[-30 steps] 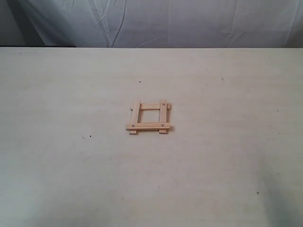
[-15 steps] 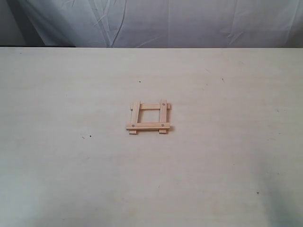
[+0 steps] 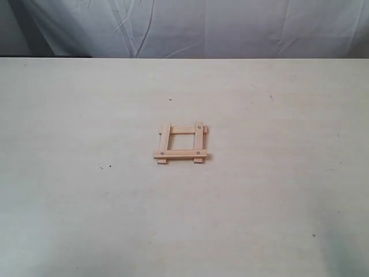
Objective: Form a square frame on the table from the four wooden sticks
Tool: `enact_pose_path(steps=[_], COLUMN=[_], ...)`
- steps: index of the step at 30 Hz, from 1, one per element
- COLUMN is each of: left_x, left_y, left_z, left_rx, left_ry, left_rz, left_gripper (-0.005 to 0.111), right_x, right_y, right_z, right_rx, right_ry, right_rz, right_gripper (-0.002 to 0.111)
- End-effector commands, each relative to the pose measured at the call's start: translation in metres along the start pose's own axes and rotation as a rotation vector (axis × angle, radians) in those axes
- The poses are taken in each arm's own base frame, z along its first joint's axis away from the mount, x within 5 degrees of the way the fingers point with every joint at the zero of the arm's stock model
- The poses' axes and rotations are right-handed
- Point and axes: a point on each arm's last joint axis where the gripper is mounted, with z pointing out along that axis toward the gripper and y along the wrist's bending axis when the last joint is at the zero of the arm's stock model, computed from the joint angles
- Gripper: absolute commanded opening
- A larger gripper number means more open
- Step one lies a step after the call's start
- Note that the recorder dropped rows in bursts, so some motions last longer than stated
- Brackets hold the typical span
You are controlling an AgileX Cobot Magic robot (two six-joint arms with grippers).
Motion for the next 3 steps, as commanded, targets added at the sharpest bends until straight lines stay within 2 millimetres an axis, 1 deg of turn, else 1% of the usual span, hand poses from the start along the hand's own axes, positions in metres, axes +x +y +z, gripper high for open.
enact_pose_path(steps=[1,3], left_x=[0.0001,0.0001], left_y=[0.0000,0.0000], left_z=[-0.0001,-0.0001], left_rx=[-0.001,-0.001], left_ry=[-0.012,-0.012], left_rz=[-0.001,-0.001], left_gripper=[0.000,0.000], right_x=[-0.0009,-0.0009], right_y=[-0.0002,-0.0002], right_z=[-0.0004,-0.0004], right_rx=[0.003,0.003], right_ry=[-0.017,-0.017], right_rz=[0.000,0.000], right_gripper=[-0.001,-0.001])
